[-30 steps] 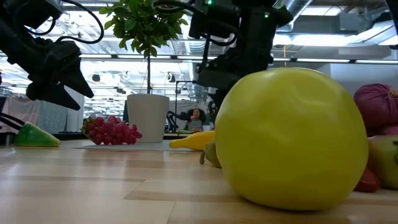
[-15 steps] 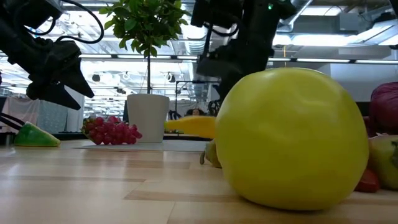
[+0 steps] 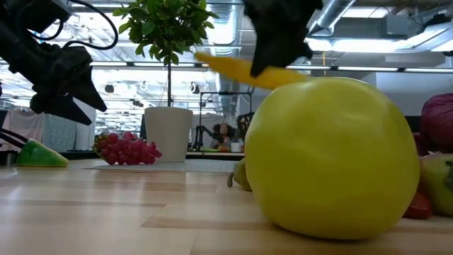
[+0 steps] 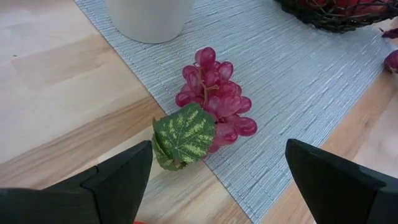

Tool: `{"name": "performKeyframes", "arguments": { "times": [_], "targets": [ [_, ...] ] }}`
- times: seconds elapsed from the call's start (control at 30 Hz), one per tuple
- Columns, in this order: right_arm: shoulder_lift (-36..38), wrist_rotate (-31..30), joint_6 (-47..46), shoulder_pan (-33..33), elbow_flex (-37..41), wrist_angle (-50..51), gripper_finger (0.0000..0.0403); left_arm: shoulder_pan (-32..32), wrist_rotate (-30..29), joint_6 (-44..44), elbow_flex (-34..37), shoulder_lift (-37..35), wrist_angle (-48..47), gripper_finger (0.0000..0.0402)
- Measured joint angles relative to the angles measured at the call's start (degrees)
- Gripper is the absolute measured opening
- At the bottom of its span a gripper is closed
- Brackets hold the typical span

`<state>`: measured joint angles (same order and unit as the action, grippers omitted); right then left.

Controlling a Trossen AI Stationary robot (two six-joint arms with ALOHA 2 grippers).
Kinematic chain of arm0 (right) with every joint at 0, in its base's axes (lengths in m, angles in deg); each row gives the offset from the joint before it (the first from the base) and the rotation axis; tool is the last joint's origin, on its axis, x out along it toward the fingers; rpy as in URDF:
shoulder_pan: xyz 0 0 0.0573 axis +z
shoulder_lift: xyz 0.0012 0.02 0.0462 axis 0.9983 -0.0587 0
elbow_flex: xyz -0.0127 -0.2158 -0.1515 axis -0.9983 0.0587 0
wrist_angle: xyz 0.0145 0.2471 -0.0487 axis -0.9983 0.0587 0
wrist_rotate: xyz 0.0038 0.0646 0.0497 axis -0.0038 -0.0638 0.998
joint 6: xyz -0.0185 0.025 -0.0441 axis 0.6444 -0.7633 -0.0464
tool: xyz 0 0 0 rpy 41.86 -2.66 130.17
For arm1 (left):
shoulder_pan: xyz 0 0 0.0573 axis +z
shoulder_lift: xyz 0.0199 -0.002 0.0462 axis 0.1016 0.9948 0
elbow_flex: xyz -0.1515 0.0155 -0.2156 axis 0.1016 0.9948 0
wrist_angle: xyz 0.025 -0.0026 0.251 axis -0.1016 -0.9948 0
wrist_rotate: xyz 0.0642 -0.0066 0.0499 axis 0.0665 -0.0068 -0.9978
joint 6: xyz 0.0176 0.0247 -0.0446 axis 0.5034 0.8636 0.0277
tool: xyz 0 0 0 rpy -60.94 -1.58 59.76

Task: Build produce basket
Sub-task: Put the banana into the wire basket

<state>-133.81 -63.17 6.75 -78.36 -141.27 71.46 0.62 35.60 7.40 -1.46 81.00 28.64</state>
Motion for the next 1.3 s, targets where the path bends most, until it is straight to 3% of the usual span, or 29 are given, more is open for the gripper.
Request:
{"name": "performKeyframes", "arguments": {
  "times": [0.27, 0.57, 0.9, 1.3],
  "targets": [
    [7.7, -8.1, 6.2, -7.4, 0.0, 9.0, 0.0135, 0.0, -1.0, 0.1, 0.0, 0.0, 0.0, 0.0355],
    [9.7, -16.7, 7.7, -22.1, 0.0, 21.0, 0.0155, 0.0, -1.4, 0.6, 0.0, 0.0, 0.0, 0.0355],
    [7.4, -14.9, 13.9, -37.0, 0.1, 20.9, 0.0155, 0.0, -1.8, 0.8, 0.0, 0.0, 0.0, 0.0355],
    [4.7, -7.4, 15.2, -41.8, 0.0, 20.9, 0.0216, 0.0, -1.4, 0.9, 0.0, 0.0, -0.3, 0.0355]
  ]
}}
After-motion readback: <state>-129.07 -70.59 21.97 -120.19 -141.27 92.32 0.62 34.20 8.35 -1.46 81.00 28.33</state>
